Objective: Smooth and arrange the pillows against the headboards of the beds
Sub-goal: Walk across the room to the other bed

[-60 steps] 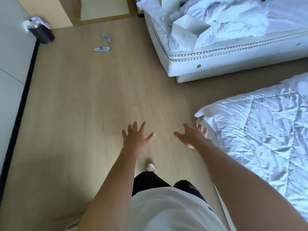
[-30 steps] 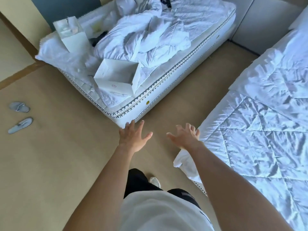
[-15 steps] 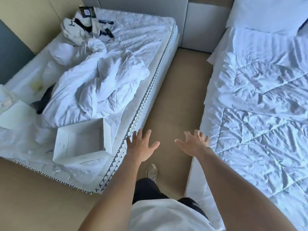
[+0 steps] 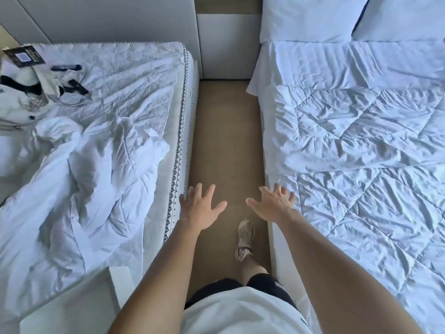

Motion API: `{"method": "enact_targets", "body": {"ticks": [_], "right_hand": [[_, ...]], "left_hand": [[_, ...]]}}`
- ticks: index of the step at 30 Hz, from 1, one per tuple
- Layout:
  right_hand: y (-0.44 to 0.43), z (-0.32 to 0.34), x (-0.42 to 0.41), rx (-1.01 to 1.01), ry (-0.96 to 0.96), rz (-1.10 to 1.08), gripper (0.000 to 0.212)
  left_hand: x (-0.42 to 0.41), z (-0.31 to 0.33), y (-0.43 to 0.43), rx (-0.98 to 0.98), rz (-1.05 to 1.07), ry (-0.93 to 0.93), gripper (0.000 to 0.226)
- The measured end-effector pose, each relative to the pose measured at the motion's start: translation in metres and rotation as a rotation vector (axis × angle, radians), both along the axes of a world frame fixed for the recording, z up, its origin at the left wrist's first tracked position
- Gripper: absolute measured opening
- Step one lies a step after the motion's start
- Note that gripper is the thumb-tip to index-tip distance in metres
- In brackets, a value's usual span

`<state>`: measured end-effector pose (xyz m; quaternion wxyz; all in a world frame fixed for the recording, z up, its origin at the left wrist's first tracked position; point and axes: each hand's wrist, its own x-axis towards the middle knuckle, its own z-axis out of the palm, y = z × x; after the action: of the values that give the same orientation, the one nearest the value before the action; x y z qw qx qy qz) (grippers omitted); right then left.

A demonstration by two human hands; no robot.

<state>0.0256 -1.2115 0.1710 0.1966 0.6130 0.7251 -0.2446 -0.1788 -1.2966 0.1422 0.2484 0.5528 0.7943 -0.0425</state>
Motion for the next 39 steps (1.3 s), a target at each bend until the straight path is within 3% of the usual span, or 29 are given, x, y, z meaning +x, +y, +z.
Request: {"method": "enact_targets", "body": {"ticks": [14, 39], "right_hand": [[0.298, -0.006, -0.041, 0.022, 0.021, -0.045, 0.075], [0.706, 0.006, -0.147, 0.090, 0.041, -0.414, 0.072]], "left_hand": [[-0.048, 0.001, 0.313, 0.070, -0.003, -0.047, 0.083], [-0.170, 0.018, 0.800, 0.118, -0.392, 0.050, 0.079]]}}
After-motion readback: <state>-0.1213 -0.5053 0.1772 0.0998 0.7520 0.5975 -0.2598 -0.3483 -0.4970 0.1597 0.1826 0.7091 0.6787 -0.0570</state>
